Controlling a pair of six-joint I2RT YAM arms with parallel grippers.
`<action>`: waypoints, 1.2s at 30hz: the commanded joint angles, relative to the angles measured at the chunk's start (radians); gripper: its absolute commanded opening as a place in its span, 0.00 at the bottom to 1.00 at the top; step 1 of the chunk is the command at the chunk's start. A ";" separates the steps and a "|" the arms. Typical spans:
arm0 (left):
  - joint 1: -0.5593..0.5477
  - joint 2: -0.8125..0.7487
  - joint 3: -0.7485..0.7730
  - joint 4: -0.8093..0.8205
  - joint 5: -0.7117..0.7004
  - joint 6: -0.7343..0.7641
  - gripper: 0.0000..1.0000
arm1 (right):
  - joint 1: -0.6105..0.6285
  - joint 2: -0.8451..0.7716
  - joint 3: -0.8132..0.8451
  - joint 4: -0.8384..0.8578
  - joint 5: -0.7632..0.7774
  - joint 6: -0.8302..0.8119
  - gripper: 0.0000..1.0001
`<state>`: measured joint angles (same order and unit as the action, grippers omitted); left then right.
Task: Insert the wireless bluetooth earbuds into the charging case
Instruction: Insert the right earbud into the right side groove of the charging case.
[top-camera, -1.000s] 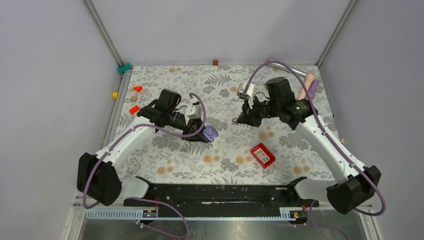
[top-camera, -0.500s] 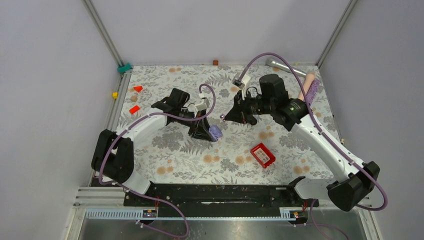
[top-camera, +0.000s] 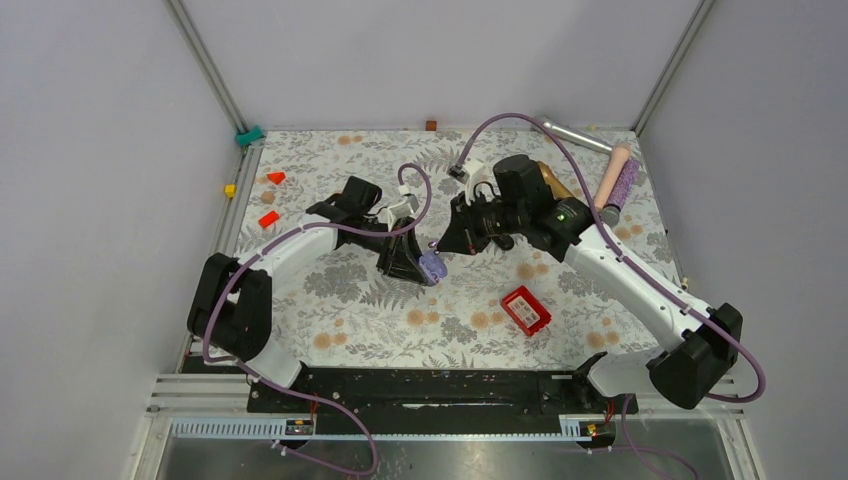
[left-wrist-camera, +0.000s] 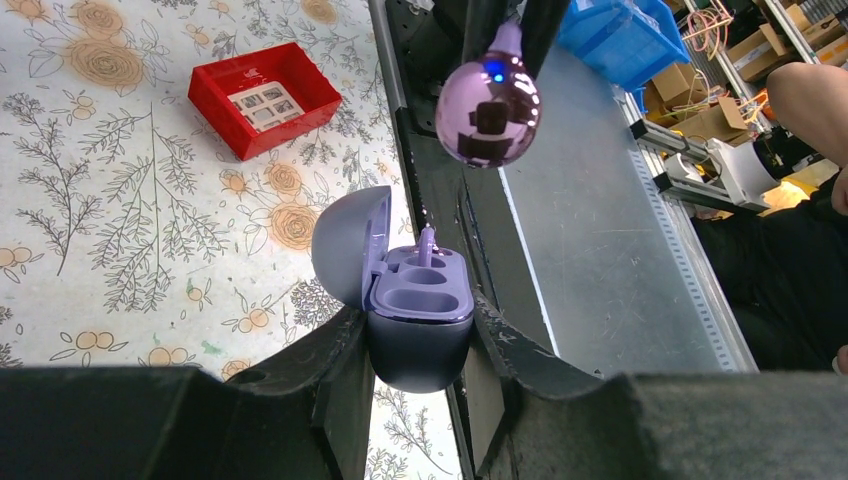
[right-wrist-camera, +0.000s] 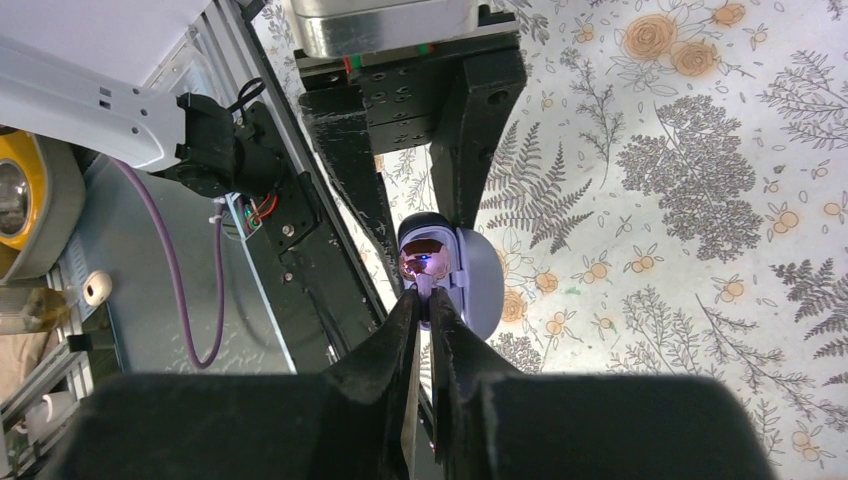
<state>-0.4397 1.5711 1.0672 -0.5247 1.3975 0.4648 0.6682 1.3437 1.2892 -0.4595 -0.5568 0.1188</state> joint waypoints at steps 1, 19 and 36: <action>-0.001 0.000 0.043 0.030 0.072 -0.005 0.00 | 0.018 -0.021 0.025 0.006 0.021 0.040 0.06; -0.001 -0.008 0.043 0.030 0.087 -0.011 0.00 | 0.079 -0.007 -0.021 0.030 0.093 -0.010 0.06; -0.001 -0.016 0.043 0.032 0.083 -0.009 0.00 | 0.104 0.034 -0.016 0.039 0.114 -0.031 0.07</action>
<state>-0.4397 1.5742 1.0676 -0.5236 1.4296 0.4458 0.7570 1.3727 1.2610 -0.4572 -0.4599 0.1024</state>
